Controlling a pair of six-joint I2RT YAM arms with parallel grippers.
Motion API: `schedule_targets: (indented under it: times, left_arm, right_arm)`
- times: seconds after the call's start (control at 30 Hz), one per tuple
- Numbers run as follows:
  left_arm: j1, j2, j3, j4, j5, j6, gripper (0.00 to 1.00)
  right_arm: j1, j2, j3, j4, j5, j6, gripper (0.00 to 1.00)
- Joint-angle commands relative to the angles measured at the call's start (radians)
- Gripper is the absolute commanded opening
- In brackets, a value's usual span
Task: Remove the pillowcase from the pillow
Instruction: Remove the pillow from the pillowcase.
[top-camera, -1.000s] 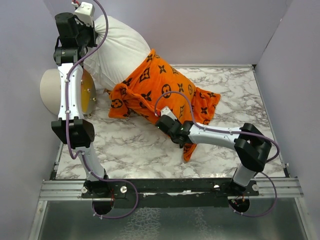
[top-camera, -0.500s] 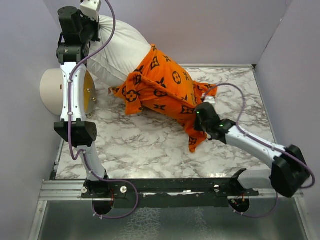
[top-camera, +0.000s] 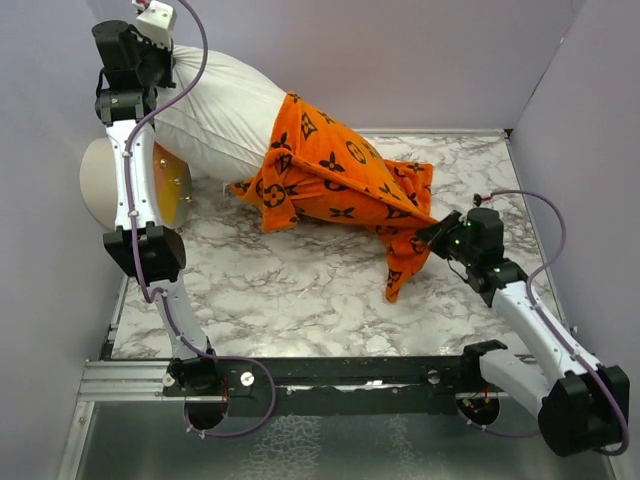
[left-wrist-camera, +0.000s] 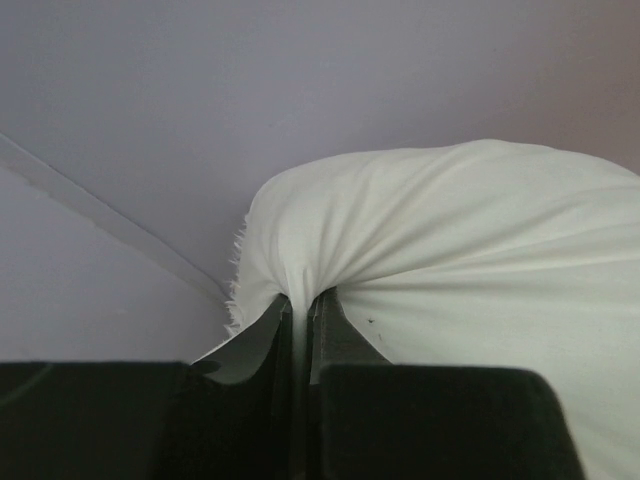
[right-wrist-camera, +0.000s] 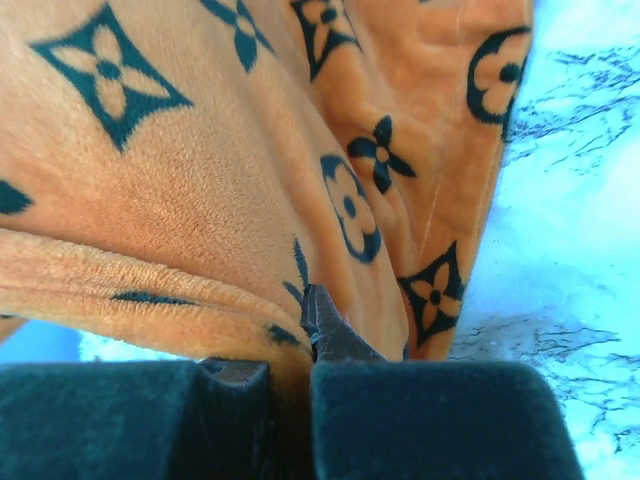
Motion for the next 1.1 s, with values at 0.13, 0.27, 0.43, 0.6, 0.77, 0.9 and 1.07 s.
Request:
schedule_targets:
  times: [0.13,0.27,0.43,0.6,0.77,0.9,1.07]
  left_arm:
    - [0.264,-0.023,0.142,0.510,-0.316,0.074,0.00]
    - [0.264,-0.019,0.141,0.492,-0.315,0.048,0.00]
    - [0.274,0.027,0.195,0.519,-0.394,0.103,0.00]
    - [0.338,0.075,0.256,0.606,-0.471,0.121,0.00]
    - [0.386,0.042,0.192,0.589,-0.406,0.028,0.00]
    - [0.406,-0.027,0.149,0.319,0.081,-0.179,0.09]
    - [0.141,-0.209,-0.240,-0.100,0.447,-0.004,0.98]
  right_arm:
    - [-0.281,-0.124,-0.058,-0.281,0.075,-0.003,0.01]
    - [-0.293,-0.137,-0.057,-0.272,0.080,0.007,0.01]
    - [-0.323,-0.126,-0.003,-0.300,0.148,0.006,0.01]
    - [-0.381,-0.069,0.080,-0.291,0.151,0.036,0.01]
    - [-0.454,-0.020,0.101,-0.268,0.123,0.093,0.01]
    - [-0.463,0.026,0.091,-0.147,-0.003,0.099,0.01]
    - [-0.463,0.095,0.012,-0.060,-0.147,0.059,0.01]
